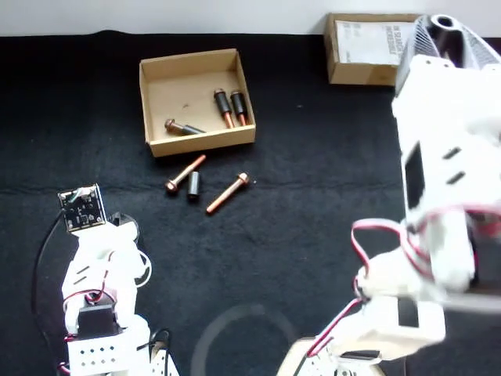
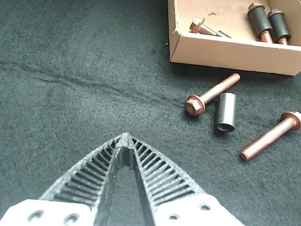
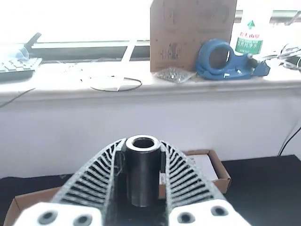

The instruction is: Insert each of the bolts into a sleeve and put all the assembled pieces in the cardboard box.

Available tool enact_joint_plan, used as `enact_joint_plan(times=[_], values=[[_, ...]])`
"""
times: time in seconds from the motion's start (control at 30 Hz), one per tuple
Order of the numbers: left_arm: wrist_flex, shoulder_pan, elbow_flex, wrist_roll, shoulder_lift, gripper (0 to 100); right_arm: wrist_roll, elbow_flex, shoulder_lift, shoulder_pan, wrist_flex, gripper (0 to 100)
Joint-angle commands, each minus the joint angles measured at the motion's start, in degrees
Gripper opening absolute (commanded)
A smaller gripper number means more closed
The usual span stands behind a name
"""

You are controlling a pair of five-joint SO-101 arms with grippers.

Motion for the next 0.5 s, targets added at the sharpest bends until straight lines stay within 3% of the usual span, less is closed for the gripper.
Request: enact_joint_plan(times=[0.0,0.3,0.47], values=[[0.18,0.92,1.10,0.18,-0.04,1,-0.09,-6.20,-7.16,0.31,0.66,0.8],[0.18,0.92,1.10,0.18,-0.04,1,-0.09,-5.14,-17.45,0.57,0.75,0.8],[0.18,0.92,1.10,0.18,-0.04,1,-0.09,10.42,-26.95,0.57,0.75,0.8]])
